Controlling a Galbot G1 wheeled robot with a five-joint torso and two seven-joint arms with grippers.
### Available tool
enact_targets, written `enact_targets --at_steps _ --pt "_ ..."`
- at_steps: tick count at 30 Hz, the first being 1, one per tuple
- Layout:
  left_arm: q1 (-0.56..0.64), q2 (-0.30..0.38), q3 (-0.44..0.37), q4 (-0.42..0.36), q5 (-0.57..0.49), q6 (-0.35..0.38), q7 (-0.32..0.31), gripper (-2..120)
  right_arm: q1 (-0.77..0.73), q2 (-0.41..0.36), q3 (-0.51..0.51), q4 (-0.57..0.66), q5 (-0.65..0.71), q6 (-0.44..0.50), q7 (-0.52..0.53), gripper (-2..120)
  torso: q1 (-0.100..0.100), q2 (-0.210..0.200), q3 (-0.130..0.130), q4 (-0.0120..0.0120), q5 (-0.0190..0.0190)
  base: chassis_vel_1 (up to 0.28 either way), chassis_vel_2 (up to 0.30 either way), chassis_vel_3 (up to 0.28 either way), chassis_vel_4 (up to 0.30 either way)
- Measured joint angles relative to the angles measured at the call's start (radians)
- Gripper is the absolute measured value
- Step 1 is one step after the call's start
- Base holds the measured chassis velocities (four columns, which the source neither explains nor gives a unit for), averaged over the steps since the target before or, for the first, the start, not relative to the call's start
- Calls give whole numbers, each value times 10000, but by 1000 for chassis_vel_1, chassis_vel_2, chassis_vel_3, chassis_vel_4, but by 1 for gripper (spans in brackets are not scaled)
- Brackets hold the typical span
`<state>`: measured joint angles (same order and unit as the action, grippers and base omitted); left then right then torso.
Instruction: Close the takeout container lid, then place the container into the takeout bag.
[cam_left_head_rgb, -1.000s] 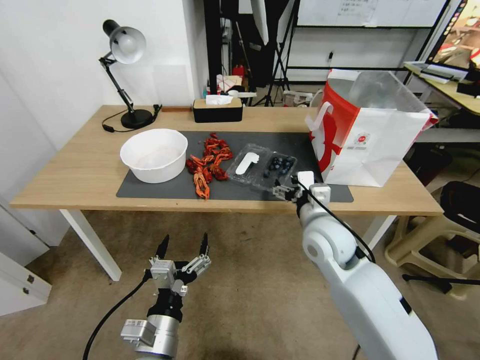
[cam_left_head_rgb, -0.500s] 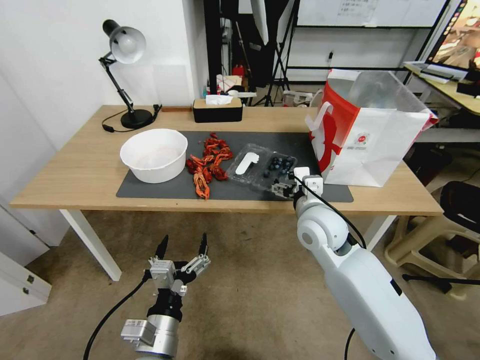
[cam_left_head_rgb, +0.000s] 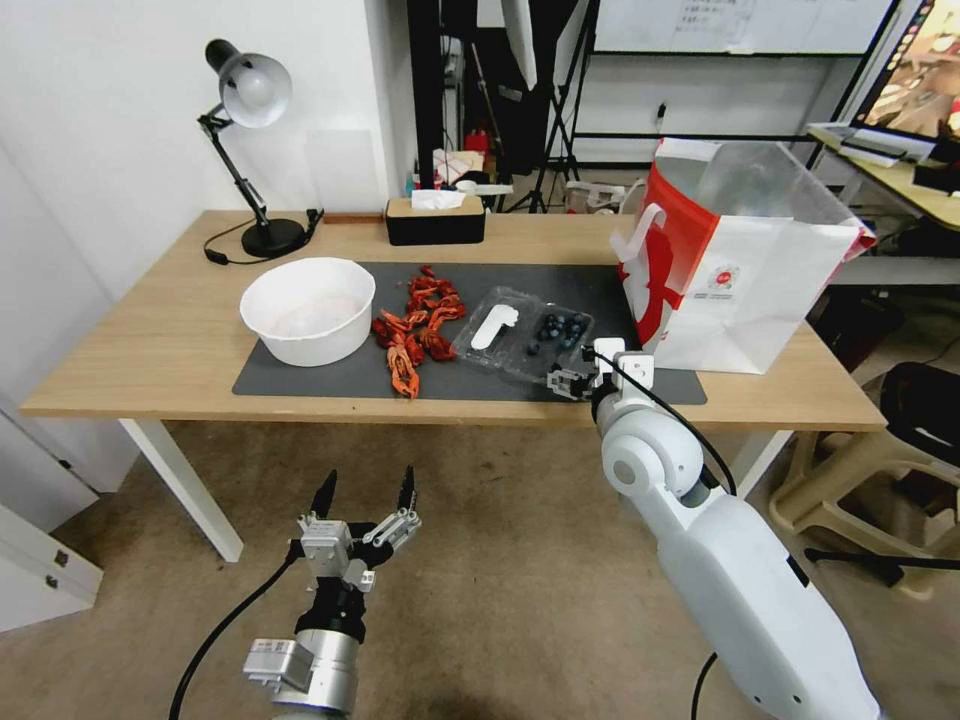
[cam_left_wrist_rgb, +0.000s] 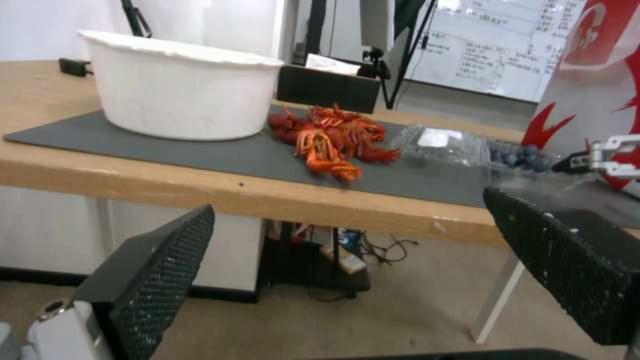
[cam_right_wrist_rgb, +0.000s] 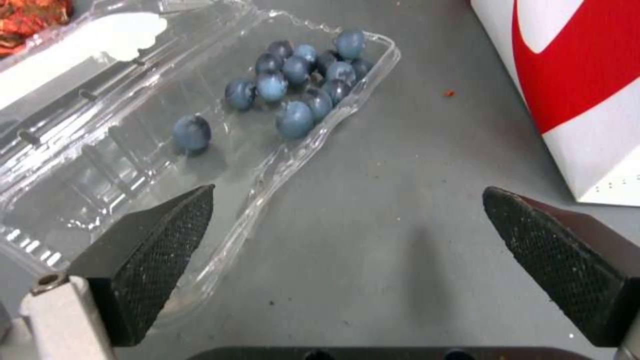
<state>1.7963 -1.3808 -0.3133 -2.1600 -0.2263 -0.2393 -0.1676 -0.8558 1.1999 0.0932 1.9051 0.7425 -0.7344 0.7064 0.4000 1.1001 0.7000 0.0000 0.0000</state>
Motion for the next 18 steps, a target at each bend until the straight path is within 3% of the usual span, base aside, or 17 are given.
enact_targets --at_steps 18 --pt "-36 -10 29 -29 94 -51 -251 100 33 -70 133 -209 57 22 137 100 -2 0 -1 0 0 0 0 0 0"
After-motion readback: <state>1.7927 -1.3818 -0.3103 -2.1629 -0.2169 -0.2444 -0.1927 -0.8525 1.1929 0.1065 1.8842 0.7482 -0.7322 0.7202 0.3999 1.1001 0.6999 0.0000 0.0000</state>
